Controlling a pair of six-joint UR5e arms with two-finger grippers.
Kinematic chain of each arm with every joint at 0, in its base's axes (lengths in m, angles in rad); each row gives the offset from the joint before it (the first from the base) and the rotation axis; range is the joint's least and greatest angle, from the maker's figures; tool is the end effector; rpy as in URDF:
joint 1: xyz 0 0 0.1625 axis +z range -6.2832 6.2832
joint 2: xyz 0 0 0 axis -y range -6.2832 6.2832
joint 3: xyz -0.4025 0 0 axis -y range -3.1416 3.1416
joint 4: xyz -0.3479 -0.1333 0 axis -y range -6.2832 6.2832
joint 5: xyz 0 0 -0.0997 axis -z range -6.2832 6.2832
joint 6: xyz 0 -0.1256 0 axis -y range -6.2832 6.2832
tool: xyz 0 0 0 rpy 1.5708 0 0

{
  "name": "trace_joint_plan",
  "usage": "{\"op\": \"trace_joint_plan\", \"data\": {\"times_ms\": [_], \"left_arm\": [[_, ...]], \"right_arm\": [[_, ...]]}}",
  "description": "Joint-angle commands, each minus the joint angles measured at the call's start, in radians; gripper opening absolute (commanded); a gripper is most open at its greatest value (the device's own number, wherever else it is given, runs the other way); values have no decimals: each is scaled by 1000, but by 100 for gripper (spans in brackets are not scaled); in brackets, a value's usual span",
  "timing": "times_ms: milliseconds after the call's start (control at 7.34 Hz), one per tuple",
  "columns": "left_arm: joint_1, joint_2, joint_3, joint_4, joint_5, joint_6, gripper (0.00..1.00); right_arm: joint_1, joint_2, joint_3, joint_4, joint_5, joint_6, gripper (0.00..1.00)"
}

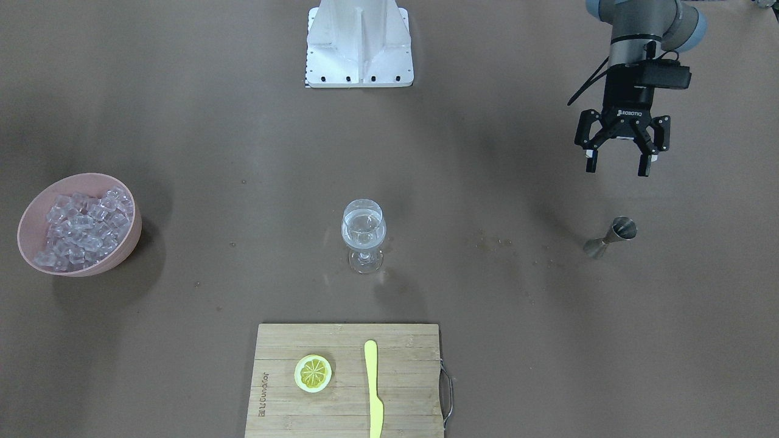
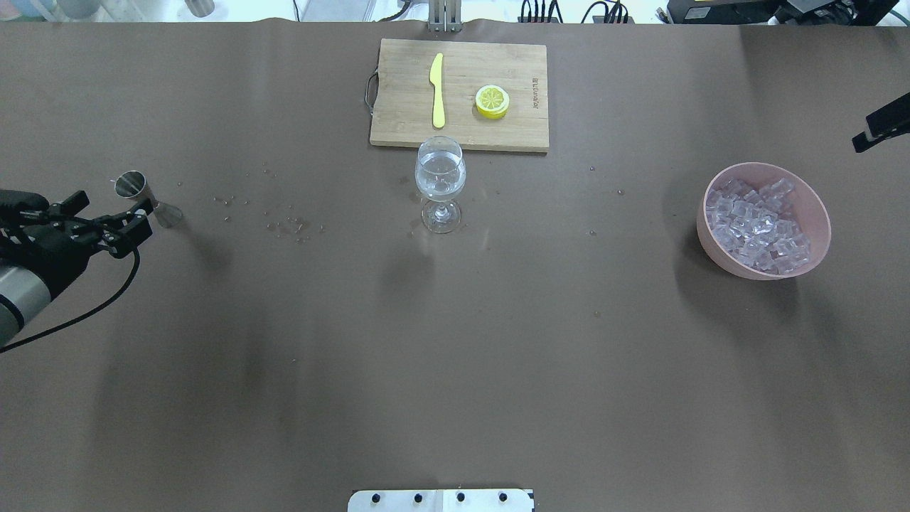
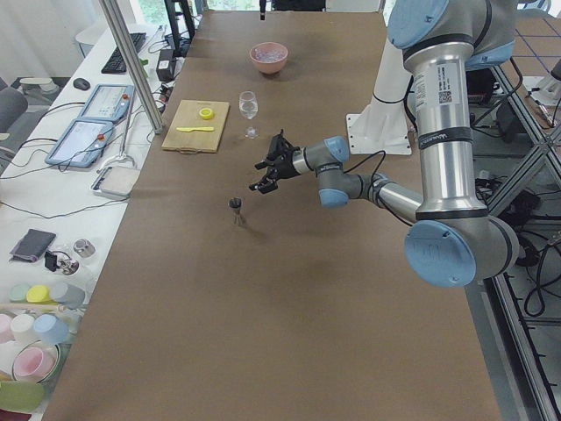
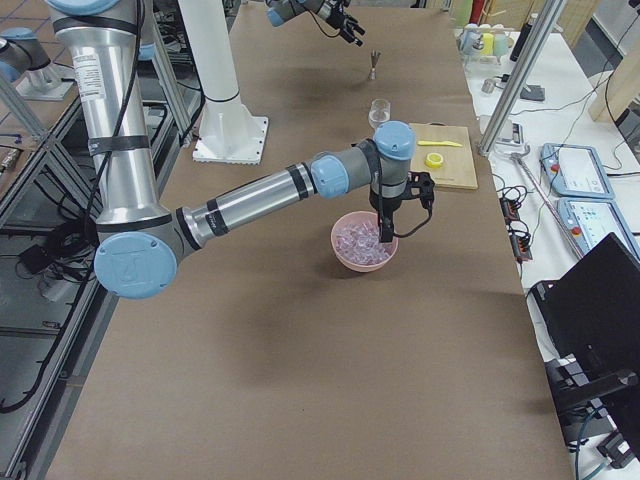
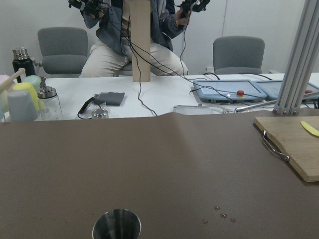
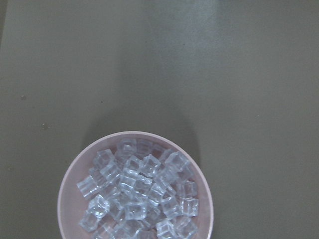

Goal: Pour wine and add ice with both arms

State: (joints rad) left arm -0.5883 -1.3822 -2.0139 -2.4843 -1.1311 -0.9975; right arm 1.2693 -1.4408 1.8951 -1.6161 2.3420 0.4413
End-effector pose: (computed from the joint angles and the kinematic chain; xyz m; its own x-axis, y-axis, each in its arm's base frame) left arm 0.2332 -0.3800 0.4231 0.7230 0.1077 -0.6824 0.5187 0.5678 0.6392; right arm -0.1024 -0.4835 0.4519 0.6611 -0.0577 0.7481 -0.0109 0.9962 0.0864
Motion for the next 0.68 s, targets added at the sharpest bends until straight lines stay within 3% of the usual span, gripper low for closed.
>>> {"op": "trace_joint_plan", "data": {"times_ms": [0,136,545], "left_arm": [[-247,-73,-31,215,-348,107,99],[-293,-111,-31,276,-399,111,98],[-306,-118,-25,280,-401,112,99]], "right_arm": [[-141,8,38,5,-90,115,100],[-177,5,38,5,-149,115,100],[-255,20,-1,7,-217,106,99]]}}
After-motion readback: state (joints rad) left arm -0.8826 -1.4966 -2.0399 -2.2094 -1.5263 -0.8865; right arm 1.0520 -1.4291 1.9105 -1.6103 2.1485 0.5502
